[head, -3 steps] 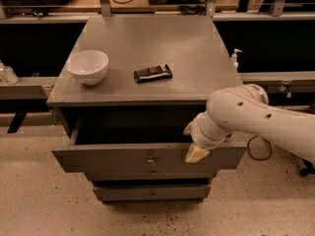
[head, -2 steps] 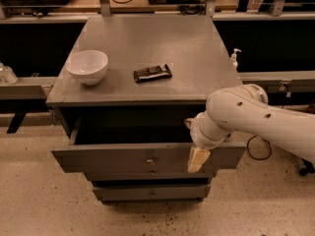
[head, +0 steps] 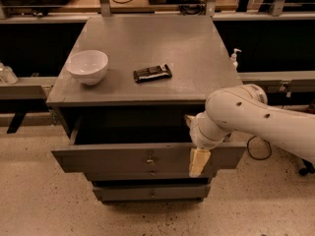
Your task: Open top drawer
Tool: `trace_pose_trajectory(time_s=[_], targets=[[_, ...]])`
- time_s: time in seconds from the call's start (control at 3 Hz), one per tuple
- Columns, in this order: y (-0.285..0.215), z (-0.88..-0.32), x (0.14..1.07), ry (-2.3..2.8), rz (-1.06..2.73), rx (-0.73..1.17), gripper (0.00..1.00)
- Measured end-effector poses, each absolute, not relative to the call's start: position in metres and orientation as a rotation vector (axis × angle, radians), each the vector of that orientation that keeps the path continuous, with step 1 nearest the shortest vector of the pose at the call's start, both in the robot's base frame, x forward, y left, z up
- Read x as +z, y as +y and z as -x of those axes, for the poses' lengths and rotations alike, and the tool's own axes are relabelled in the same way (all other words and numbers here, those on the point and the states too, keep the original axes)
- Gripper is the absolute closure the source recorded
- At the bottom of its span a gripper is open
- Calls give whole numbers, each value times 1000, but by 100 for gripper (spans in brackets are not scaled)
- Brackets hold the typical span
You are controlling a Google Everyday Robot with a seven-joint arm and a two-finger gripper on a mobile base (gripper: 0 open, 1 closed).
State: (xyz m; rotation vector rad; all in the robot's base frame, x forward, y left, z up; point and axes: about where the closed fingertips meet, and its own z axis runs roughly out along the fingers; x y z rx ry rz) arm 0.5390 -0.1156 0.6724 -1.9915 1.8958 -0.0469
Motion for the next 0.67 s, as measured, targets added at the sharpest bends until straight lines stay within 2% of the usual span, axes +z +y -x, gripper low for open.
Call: trace_pose_trajectory(time_s=[0.33, 0.67], targets=[[-113, -533, 670, 1915, 2008, 1, 0], [-106, -509, 668, 1924, 2079, 98, 18]])
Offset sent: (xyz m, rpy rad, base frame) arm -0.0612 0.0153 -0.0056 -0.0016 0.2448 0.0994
